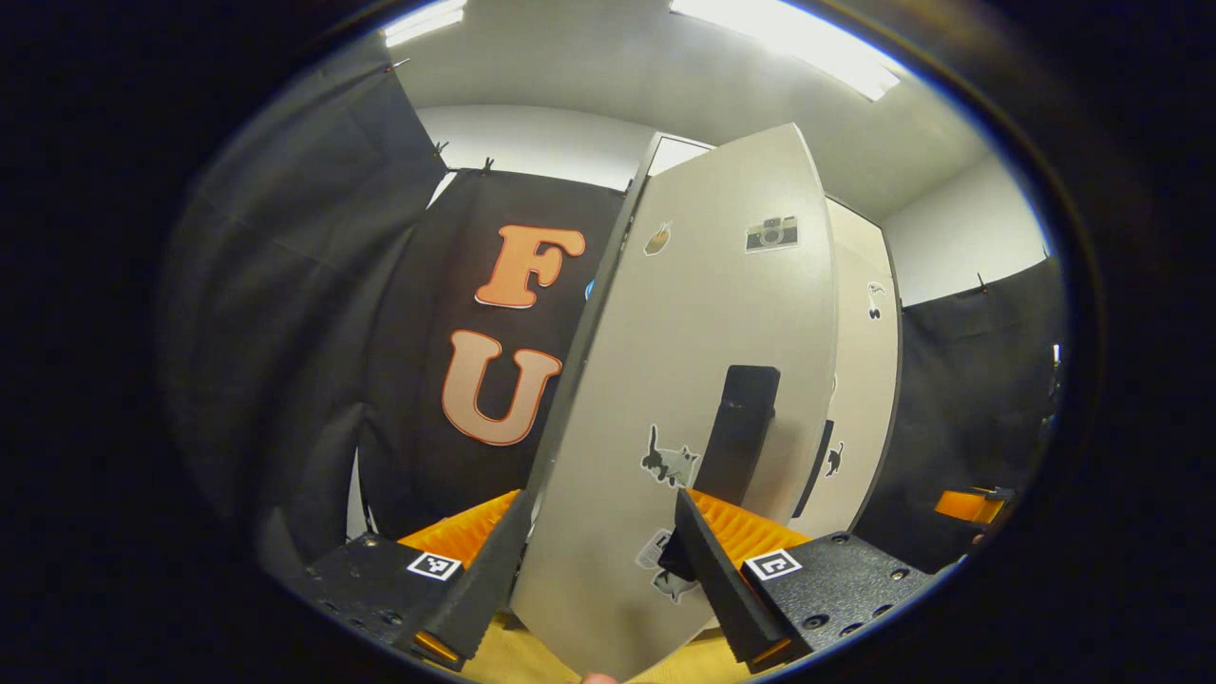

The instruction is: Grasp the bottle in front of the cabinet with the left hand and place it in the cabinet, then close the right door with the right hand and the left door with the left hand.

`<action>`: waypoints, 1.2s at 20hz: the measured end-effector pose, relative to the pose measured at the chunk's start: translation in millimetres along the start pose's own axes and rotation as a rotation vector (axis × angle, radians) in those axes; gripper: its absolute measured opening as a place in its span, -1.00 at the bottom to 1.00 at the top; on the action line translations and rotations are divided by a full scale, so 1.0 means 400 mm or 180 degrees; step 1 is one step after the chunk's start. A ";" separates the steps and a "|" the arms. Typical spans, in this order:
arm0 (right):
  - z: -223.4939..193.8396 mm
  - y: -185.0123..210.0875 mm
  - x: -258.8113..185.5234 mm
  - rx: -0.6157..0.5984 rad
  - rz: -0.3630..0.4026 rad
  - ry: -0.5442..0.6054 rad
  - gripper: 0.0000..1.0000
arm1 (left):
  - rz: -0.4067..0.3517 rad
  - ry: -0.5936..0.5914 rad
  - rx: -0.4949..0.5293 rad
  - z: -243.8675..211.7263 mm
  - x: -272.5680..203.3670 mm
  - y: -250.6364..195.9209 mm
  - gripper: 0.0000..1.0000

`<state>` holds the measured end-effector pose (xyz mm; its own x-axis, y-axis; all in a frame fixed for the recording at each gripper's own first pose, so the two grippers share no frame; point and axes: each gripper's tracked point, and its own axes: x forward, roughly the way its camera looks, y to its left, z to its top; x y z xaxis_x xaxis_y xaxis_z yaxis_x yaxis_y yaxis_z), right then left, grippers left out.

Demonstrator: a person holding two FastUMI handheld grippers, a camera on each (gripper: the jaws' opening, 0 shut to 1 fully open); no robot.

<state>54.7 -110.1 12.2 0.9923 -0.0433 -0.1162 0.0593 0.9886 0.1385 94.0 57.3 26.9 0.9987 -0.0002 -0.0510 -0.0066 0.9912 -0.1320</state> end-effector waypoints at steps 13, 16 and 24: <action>0.009 -0.108 -0.090 0.0038 -0.0324 -0.0026 0.90 | -0.0369 0.0097 0.0130 -0.039 0.116 -0.180 0.89; 0.009 -0.131 -0.106 0.0059 -0.0396 -0.0041 0.90 | -0.0344 0.0115 0.0032 -0.050 0.134 -0.190 0.89; 0.009 -0.174 -0.134 0.0044 -0.0541 -0.0051 0.90 | -0.0431 0.0137 0.0194 -0.079 0.200 -0.234 0.89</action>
<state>-2.1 -177.2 12.2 0.9694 -0.2121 -0.1234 0.2278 0.9648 0.1315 172.9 -39.9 3.9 0.9871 -0.1387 -0.0794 0.1324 0.9880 -0.0802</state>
